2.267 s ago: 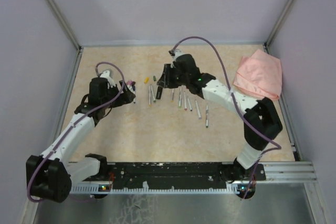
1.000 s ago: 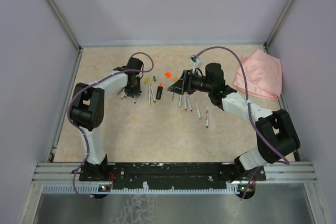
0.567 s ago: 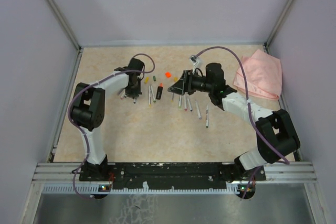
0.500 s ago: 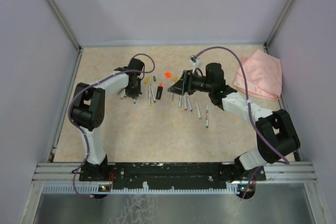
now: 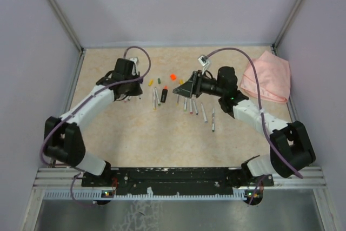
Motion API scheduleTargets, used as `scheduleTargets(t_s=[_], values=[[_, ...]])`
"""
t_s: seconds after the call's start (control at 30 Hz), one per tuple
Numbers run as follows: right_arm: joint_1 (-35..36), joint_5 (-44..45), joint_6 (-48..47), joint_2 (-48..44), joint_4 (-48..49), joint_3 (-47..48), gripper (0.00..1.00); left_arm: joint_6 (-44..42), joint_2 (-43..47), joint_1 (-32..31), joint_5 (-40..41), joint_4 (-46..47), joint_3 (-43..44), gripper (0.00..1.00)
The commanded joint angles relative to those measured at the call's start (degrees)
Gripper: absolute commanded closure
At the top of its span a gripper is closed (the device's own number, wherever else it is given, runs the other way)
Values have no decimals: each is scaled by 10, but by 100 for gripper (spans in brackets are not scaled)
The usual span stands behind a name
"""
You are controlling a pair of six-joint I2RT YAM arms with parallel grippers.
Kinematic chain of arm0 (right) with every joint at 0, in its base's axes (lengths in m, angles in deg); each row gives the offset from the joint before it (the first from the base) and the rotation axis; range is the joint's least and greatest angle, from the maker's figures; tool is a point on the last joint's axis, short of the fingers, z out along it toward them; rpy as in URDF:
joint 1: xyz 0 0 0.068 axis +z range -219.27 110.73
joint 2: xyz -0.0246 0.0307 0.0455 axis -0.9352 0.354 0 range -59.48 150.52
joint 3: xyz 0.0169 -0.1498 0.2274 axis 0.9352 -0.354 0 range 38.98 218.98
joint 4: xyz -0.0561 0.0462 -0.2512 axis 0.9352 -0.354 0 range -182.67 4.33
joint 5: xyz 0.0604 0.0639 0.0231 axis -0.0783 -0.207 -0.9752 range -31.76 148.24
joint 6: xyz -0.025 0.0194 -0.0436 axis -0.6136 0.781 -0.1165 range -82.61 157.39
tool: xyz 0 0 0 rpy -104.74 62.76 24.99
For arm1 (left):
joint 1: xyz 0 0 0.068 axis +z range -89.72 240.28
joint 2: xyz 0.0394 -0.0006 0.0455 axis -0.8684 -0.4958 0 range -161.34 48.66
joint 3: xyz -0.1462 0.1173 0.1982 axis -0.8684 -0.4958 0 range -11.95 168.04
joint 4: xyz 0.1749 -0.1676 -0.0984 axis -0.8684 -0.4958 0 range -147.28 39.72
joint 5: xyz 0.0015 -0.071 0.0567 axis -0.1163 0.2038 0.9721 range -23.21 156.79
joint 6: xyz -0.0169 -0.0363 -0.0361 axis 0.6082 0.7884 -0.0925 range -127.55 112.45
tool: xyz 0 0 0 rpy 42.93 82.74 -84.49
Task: Open the pen caps
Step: Pick up the pen from the center of the board.
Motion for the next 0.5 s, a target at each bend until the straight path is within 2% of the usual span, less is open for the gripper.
scheduleTargets(t_s=[0.0,0.17,0.3,0.47], values=[[-1,-3,49,-44,101,-1,46,-14,126,-2,-89,100,-70,100],[13,43,89,-54,110,18,47,20,265,-2,-189,235,-168,100],[36,79,93,-58,132,35,47,82,356,-1,-260,363,-244,100],[75,108,92,-46,151,64,47,191,394,-1,-326,524,-307,100]])
